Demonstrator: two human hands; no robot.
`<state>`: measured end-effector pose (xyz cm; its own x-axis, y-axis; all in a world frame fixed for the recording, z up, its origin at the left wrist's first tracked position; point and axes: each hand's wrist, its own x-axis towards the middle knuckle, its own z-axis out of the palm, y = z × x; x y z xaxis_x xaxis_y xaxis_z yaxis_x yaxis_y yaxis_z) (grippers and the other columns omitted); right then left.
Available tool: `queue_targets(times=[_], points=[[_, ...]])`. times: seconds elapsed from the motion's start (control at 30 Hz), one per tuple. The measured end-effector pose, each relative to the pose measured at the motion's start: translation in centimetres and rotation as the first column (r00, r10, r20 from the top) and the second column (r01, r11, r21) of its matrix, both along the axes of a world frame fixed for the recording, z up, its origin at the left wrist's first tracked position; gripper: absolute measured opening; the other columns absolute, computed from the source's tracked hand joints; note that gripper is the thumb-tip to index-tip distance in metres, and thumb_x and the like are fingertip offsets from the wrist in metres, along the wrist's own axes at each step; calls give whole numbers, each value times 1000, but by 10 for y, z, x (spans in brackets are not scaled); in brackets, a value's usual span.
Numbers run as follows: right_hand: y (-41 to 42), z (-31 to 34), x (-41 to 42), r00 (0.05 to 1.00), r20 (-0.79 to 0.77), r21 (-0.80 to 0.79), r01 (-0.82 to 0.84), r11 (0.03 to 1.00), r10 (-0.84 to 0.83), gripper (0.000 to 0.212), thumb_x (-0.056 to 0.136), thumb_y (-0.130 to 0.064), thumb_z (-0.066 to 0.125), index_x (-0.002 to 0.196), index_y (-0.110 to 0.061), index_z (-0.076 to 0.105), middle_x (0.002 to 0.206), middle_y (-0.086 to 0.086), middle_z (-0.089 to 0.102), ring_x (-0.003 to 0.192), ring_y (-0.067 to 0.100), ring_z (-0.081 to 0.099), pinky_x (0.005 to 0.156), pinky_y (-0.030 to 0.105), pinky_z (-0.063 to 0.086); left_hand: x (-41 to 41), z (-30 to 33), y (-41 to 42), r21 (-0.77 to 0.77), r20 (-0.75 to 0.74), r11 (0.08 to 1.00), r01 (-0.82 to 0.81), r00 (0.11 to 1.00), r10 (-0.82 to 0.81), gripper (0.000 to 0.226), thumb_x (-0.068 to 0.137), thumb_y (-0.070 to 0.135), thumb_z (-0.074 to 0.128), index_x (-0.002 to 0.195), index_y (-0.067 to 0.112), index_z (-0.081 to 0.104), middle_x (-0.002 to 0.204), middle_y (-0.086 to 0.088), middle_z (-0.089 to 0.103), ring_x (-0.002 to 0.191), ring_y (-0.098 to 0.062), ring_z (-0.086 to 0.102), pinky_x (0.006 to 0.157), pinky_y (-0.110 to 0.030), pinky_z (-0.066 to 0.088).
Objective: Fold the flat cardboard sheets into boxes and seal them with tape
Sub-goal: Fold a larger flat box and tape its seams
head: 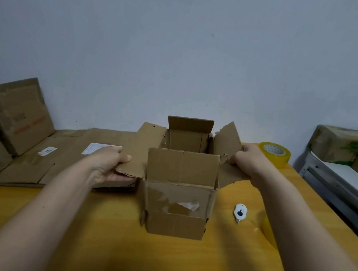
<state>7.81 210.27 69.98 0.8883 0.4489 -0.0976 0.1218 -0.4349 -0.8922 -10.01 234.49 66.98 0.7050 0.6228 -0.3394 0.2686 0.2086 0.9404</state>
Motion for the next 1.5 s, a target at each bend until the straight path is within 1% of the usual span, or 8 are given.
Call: queue_targets(times=[0.17, 0.4, 0.5, 0.6, 0.77, 0.93, 1.37, 1.5], points=[[-8, -17, 5, 993, -109, 279, 80, 957, -51, 46, 87, -2, 61, 131, -10, 51, 110, 18, 60, 93, 34, 61, 56, 33, 52, 8, -32, -15, -95, 267, 938, -335, 899, 348, 79, 83, 7, 71, 148, 11, 26, 123, -8, 53, 85, -20, 64, 57, -32, 59], [-5, -66, -19, 972, -233, 740, 153, 655, 37, 34, 85, -10, 56, 119, -11, 57, 91, 1, 66, 79, 13, 64, 57, 23, 51, 22, -66, -62, -140, 102, 990, -3, 995, 18, 61, 84, 56, 58, 132, 19, 53, 138, -13, 53, 129, -34, 46, 110, -50, 32], [5, -86, -31, 984, -164, 657, 163, 736, -72, 35, 83, -27, 63, 117, -20, 58, 101, -2, 69, 93, 13, 65, 73, 29, 51, 36, -66, -59, -78, -8, 997, 12, 1000, -12, 73, 78, 73, 51, 134, 26, 51, 134, -5, 55, 130, -31, 44, 109, -56, 29], [13, -93, -38, 974, -209, 592, 196, 782, -87, 37, 81, -41, 63, 116, -29, 60, 94, -15, 71, 81, -1, 66, 67, 25, 49, 48, -61, -61, 25, 1, 998, -57, 998, 57, 40, 86, 66, 45, 95, 30, 63, 98, 6, 61, 97, -19, 55, 85, -42, 46], [16, -93, -36, 954, -300, 549, 184, 816, -14, 18, 85, -34, 63, 102, -29, 61, 73, -16, 72, 63, -2, 67, 43, 14, 47, 70, -70, -55, 243, 2, 945, -218, 975, 224, 71, 85, 55, 47, 143, 17, 38, 143, -9, 45, 128, -33, 42, 105, -52, 37], [14, -106, -32, 936, -349, 447, 214, 868, -51, 21, 87, -28, 58, 107, -25, 65, 75, -11, 72, 74, 9, 66, 63, 30, 47, 91, -73, -46, 160, -51, 966, -202, 976, 212, 90, 82, 58, 61, 151, 15, 23, 153, -9, 32, 137, -35, 34, 109, -49, 33], [10, -131, -31, 946, -322, 299, 68, 952, 33, 29, 90, -6, 50, 99, -30, 63, 78, -9, 73, 76, 13, 67, 80, 46, 58, 120, -81, -45, 260, -76, 964, -61, 994, 83, 61, 95, 42, 47, 149, 21, 27, 145, -7, 44, 127, -32, 45, 105, -49, 41], [4, -123, -26, 960, -279, 341, 99, 935, 1, 25, 93, -8, 49, 97, -31, 60, 86, -7, 71, 83, 12, 65, 73, 35, 55, 107, -77, -47, 415, -188, 903, 111, 982, -34, 34, 103, 27, 36, 128, 8, 48, 108, -8, 59, 91, -24, 56, 79, -34, 50]])
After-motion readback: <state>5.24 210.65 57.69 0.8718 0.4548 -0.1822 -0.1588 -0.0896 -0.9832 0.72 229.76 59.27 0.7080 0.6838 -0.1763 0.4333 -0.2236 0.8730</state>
